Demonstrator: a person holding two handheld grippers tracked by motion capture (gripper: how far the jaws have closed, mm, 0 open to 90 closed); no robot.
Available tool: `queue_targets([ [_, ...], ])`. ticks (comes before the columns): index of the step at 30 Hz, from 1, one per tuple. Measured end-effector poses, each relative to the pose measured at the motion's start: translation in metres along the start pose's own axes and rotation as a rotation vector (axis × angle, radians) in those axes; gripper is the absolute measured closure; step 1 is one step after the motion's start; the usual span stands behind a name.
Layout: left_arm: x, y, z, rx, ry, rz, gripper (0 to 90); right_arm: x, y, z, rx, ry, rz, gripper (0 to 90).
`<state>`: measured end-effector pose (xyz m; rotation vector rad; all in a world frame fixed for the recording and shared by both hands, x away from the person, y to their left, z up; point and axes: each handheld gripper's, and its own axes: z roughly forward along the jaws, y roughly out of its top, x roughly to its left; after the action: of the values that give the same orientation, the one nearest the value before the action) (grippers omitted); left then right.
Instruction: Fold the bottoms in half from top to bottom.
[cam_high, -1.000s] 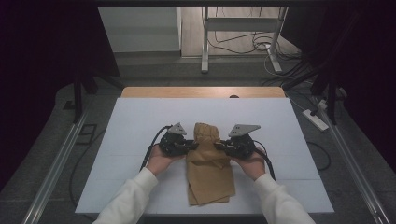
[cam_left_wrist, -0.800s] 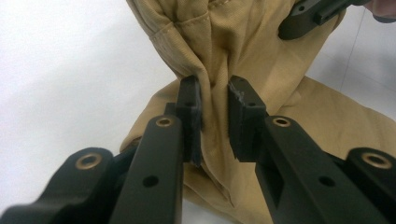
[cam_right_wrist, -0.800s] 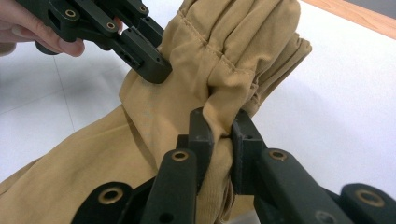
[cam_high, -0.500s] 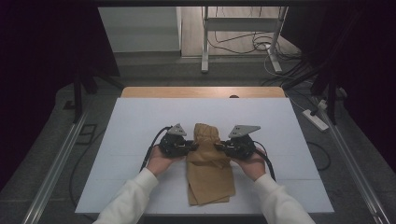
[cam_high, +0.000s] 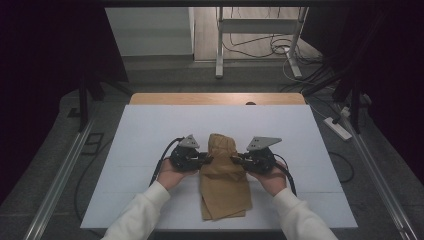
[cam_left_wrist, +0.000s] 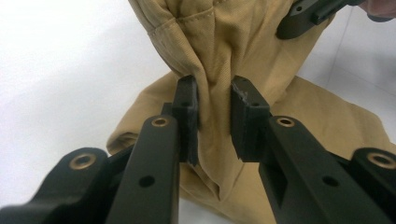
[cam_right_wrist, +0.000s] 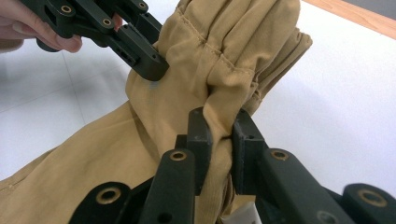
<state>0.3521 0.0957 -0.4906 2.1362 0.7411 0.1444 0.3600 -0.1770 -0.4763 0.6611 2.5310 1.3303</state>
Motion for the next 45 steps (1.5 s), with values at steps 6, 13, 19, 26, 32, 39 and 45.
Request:
queue_targets([
  [6, -0.003, -0.002, -0.001, 0.004, -0.005, 0.011, 72.3, 0.004, -0.003, -0.002, 0.007, 0.004, -0.006, 79.1],
  [13, -0.008, -0.006, -0.002, 0.001, -0.005, 0.014, 68.8, 0.007, -0.007, -0.004, 0.009, 0.017, -0.006, 76.7],
  [19, -0.011, -0.008, -0.002, 0.002, -0.009, 0.016, 67.4, 0.012, -0.009, -0.006, 0.017, 0.027, -0.018, 76.3],
  [26, -0.012, -0.009, -0.003, 0.001, -0.017, 0.020, 66.5, 0.013, -0.012, -0.008, 0.020, 0.033, -0.017, 76.0],
  [32, -0.016, -0.011, -0.006, 0.002, -0.024, 0.026, 65.0, 0.016, -0.014, -0.011, 0.022, 0.039, -0.024, 76.0],
  [39, -0.022, -0.016, -0.008, -0.001, -0.043, 0.029, 63.1, 0.021, -0.018, -0.014, 0.033, 0.053, -0.028, 75.6],
  [45, -0.027, -0.021, -0.010, 0.007, -0.056, 0.031, 61.8, 0.027, -0.023, -0.017, 0.047, 0.064, -0.035, 75.6],
])
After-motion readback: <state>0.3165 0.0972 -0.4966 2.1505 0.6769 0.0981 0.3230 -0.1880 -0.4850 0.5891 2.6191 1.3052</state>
